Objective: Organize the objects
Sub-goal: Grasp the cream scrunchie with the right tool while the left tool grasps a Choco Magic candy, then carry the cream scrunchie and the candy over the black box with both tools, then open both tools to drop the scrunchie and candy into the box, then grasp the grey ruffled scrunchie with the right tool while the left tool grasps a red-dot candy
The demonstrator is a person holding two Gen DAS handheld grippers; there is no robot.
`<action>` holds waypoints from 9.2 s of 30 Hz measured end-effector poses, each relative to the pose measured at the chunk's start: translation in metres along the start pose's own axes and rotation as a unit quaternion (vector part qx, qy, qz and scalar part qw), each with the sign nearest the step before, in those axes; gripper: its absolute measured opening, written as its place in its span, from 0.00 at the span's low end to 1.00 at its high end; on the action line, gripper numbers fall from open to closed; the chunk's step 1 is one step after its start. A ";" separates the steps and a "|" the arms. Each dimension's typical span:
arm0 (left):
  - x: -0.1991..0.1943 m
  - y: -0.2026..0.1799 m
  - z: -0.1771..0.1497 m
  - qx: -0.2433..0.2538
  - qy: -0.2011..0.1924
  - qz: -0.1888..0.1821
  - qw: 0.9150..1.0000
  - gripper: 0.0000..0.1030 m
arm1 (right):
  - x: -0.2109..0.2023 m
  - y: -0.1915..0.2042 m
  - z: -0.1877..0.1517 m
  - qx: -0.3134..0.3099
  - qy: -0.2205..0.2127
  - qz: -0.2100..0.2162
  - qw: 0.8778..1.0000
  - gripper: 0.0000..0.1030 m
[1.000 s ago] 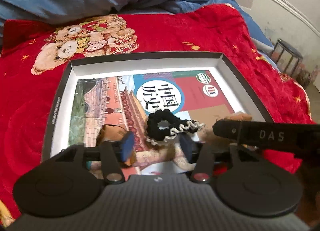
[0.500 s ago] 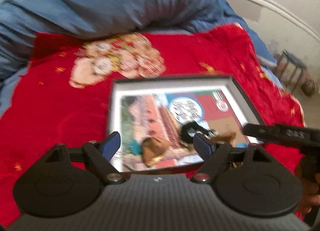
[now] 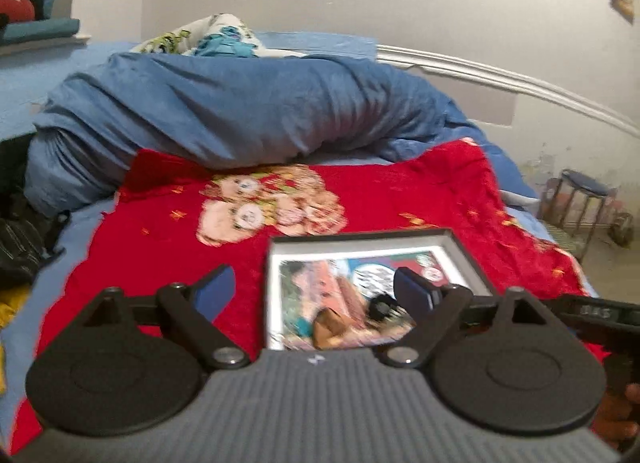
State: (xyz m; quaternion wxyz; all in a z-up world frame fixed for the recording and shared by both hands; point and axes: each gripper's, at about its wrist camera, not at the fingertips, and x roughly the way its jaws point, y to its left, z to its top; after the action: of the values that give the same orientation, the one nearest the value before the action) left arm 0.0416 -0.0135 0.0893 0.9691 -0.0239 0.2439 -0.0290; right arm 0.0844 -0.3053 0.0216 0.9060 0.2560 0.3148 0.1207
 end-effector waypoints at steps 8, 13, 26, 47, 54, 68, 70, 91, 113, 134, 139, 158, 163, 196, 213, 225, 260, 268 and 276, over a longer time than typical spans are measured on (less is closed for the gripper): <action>0.033 -0.011 -0.057 -0.028 0.063 -0.026 0.997 0.89 | 0.007 -0.002 -0.026 -0.014 0.047 -0.052 0.997 0.67; 0.075 -0.012 -0.079 -0.050 0.121 -0.006 0.991 0.87 | 0.033 -0.003 -0.033 -0.021 0.078 -0.084 0.993 0.61; 0.132 -0.024 -0.113 -0.053 0.192 -0.028 0.979 0.62 | 0.087 -0.011 -0.053 -0.004 0.147 -0.075 0.986 0.48; 0.120 -0.031 -0.115 0.003 0.137 0.043 0.990 0.63 | 0.090 0.008 -0.061 -0.050 0.132 -0.118 0.983 0.39; 0.128 -0.037 -0.112 0.013 0.116 0.017 0.993 0.63 | 0.090 0.010 -0.063 -0.058 0.135 -0.109 0.983 0.45; 0.135 -0.042 -0.111 0.025 0.141 0.035 0.989 0.32 | 0.097 0.033 -0.075 -0.139 0.125 -0.124 0.975 0.19; 0.132 -0.039 -0.108 0.005 0.149 0.033 0.988 0.32 | 0.095 0.033 -0.074 -0.132 0.124 -0.119 0.976 0.15; 0.101 -0.025 -0.094 -0.023 0.128 0.045 0.991 0.32 | 0.042 0.027 -0.047 -0.055 0.056 -0.036 0.996 0.14; 0.072 -0.018 -0.073 -0.048 0.067 0.026 0.996 0.32 | 0.029 0.049 -0.038 -0.060 0.000 0.077 0.995 0.14; 0.050 0.004 -0.043 -0.071 -0.015 0.004 0.997 0.32 | 0.038 0.058 -0.008 -0.067 -0.044 0.123 0.989 0.14; 0.057 0.012 -0.038 -0.087 -0.021 -0.007 0.996 0.32 | 0.044 0.055 -0.001 -0.068 -0.047 0.127 0.988 0.14; 0.101 0.014 0.013 -0.087 -0.060 -0.015 0.994 0.32 | 0.110 0.037 0.043 -0.035 -0.048 0.116 0.991 0.14; 0.123 0.008 0.020 -0.068 -0.061 -0.011 0.996 0.32 | 0.142 0.037 0.052 -0.016 -0.027 0.133 0.991 0.14; 0.218 0.001 -0.044 -0.011 0.078 0.052 0.996 0.33 | 0.245 0.055 0.025 -0.042 0.081 0.041 0.995 0.15; 0.223 -0.007 -0.049 0.001 0.084 0.034 0.996 0.37 | 0.255 0.048 0.023 -0.043 0.104 0.029 0.993 0.15; 0.219 -0.006 -0.047 0.013 0.063 0.012 0.998 0.69 | 0.256 0.046 0.023 -0.034 0.112 0.036 0.992 0.21; 0.007 -0.032 0.031 0.025 -0.128 -0.086 0.988 0.91 | 0.007 0.028 0.048 -0.093 -0.032 0.050 0.994 0.81; -0.006 -0.049 0.000 0.105 -0.101 -0.081 0.986 0.98 | -0.006 -0.005 0.018 -0.008 -0.011 0.031 0.999 0.82; 0.051 -0.045 -0.056 0.108 0.020 -0.069 0.992 0.96 | 0.030 -0.013 -0.003 -0.024 0.039 -0.027 0.999 0.81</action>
State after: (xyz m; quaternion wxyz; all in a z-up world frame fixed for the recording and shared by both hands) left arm 0.0578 -0.0635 0.0192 0.9566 0.0645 0.2565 -0.1223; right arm 0.1061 -0.3032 -0.0027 0.9018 0.2206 0.3537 0.1139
